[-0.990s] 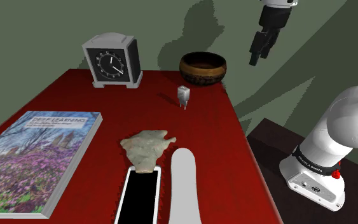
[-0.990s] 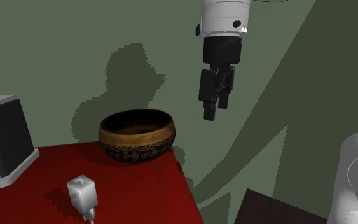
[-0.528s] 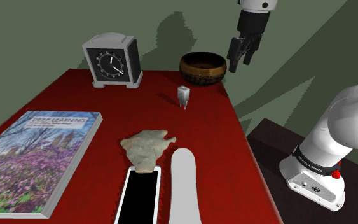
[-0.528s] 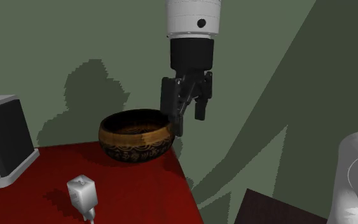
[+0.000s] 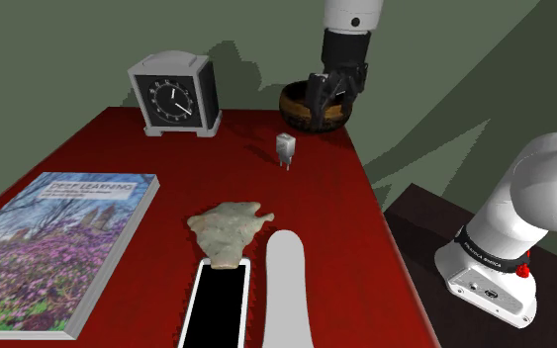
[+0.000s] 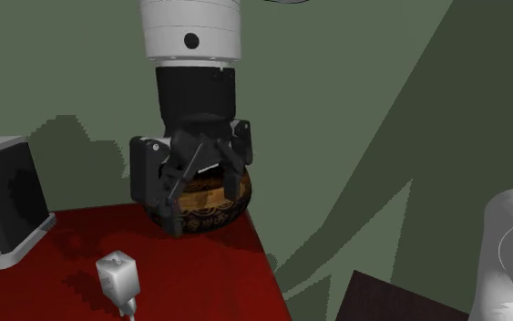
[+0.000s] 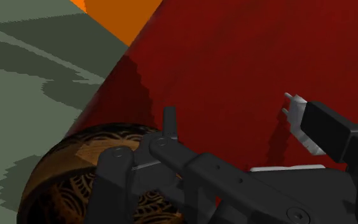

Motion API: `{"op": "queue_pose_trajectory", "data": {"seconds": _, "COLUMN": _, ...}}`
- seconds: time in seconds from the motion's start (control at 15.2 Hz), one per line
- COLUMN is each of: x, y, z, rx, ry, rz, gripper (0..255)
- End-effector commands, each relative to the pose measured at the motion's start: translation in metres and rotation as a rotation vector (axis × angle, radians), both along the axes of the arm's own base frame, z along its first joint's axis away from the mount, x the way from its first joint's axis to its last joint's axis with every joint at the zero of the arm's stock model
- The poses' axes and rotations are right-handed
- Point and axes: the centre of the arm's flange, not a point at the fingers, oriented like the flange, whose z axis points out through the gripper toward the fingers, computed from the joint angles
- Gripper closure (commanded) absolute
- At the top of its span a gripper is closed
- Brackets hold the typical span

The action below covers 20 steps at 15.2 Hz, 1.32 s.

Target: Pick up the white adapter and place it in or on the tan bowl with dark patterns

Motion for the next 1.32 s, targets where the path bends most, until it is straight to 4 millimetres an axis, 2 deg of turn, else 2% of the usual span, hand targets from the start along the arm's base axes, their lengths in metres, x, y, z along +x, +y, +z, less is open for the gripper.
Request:
{"op": "queue_pose_trajectory", "data": {"seconds": 0.0, "x": 0.007, "y": 0.025, "z": -0.002, "rx": 0.003, "ry": 0.002, "rz": -0.012, "gripper": 0}}
{"op": "queue_pose_trajectory", "data": {"seconds": 0.33, "x": 0.031, "y": 0.085, "z": -0.009, "rx": 0.007, "ry": 0.005, "rz": -0.038, "gripper": 0}}
{"op": "queue_pose_trajectory", "data": {"seconds": 0.4, "x": 0.032, "y": 0.088, "z": -0.010, "rx": 0.007, "ry": 0.006, "rz": -0.039, "gripper": 0}}
{"op": "queue_pose_trajectory", "data": {"seconds": 0.86, "x": 0.031, "y": 0.088, "z": -0.050, "rx": 0.007, "ry": 0.006, "rz": -0.039, "gripper": 0}}
{"op": "queue_pose_trajectory", "data": {"seconds": 1.25, "x": 0.031, "y": 0.088, "z": -0.050, "rx": 0.007, "ry": 0.006, "rz": -0.039, "gripper": 0}}
